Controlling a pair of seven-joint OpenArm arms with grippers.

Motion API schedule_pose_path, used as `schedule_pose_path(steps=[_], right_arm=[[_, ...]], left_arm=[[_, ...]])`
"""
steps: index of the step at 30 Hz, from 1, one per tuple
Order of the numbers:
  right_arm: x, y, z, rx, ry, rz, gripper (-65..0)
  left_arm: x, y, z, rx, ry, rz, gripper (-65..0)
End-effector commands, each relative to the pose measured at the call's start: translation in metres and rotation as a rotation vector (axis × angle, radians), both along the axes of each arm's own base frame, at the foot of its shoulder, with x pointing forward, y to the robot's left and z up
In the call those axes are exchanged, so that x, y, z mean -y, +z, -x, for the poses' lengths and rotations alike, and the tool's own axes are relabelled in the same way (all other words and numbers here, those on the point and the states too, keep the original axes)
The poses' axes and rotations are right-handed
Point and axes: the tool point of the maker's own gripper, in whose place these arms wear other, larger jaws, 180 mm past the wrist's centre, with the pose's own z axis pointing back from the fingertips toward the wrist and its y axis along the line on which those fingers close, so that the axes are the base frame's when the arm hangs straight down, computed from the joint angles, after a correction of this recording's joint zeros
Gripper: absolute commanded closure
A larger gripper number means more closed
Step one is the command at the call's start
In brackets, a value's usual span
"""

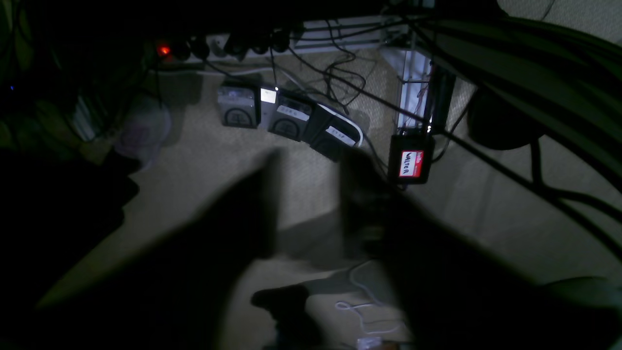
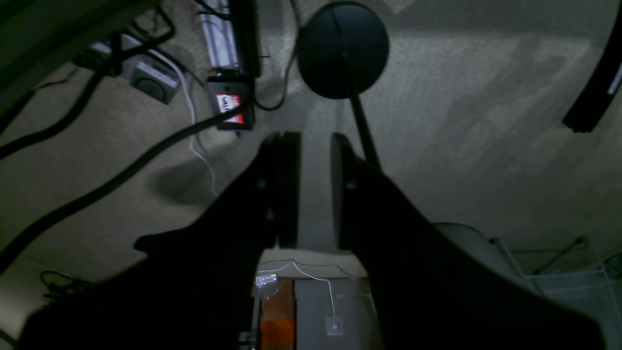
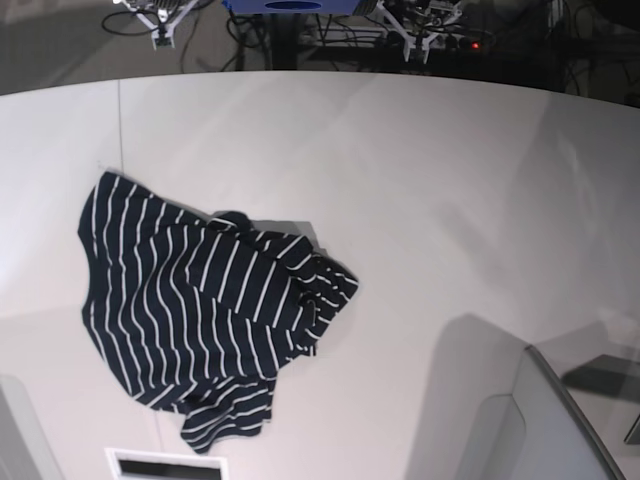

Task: Layout the t-shirt on the table in an organized manner, then fold the t-shirt properly

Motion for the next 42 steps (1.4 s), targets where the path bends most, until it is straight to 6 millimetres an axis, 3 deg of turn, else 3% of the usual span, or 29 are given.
schedule_pose_path(steps=[1, 4, 8, 10, 11, 13, 14, 18, 22, 29, 31, 36, 42], right_arm=[[0.000, 0.000, 0.004, -0.005, 0.002, 0.001, -11.3], [-0.003, 0.000, 0.008, -0.011, 0.002, -0.003, -11.3], [-0.003, 0.001, 0.012, -0.016, 0.002, -0.003, -11.4], [-0.003, 0.000, 0.011, -0.014, 0.002, -0.003, -11.3], [-0.002, 0.000, 0.009, -0.012, 0.002, -0.002, -11.3], [-0.001, 0.001, 0.009, -0.012, 0.002, 0.000, -11.1], [-0.001, 0.001, 0.009, -0.013, 0.004, 0.000, -11.1], [0.000, 0.001, 0.009, -0.013, 0.004, 0.001, -10.5], [0.001, 0.001, 0.008, -0.011, 0.004, 0.003, 0.0], [0.002, 0.001, 0.012, -0.019, 0.004, 0.006, -0.6], [0.004, 0.001, 0.017, -0.026, 0.000, 0.009, -0.6], [0.029, 0.007, 0.044, -0.032, 0.004, 0.048, -0.6], [0.073, 0.031, 0.080, 0.028, -0.127, 0.147, -0.6]], left_arm=[[-0.002, 0.000, 0.001, 0.002, -0.007, -0.006, -33.1], [-0.002, 0.000, 0.001, 0.004, -0.004, -0.006, -45.4], [-0.002, 0.000, 0.001, 0.004, -0.001, -0.006, -43.9], [-0.002, 0.000, 0.001, 0.000, -0.013, -0.006, -36.5], [-0.002, 0.000, 0.003, -0.006, -0.016, -0.007, -28.3], [-0.002, 0.000, 0.003, -0.006, -0.016, -0.007, -4.3], [-0.002, 0.000, 0.003, -0.006, -0.013, -0.007, 0.0], [-0.003, 0.000, 0.003, -0.005, -0.008, -0.009, 0.0], [-0.002, 0.000, 0.004, -0.008, -0.017, -0.008, 0.0], [-0.003, 0.001, 0.012, -0.014, -0.020, -0.009, 0.0], [-0.014, 0.002, 0.020, -0.022, -0.025, -0.025, 0.0], [-0.039, 0.014, 0.028, 0.034, -0.050, -0.059, 0.0], [-0.063, 0.052, 0.038, 0.143, -0.118, -0.091, 0.0]])
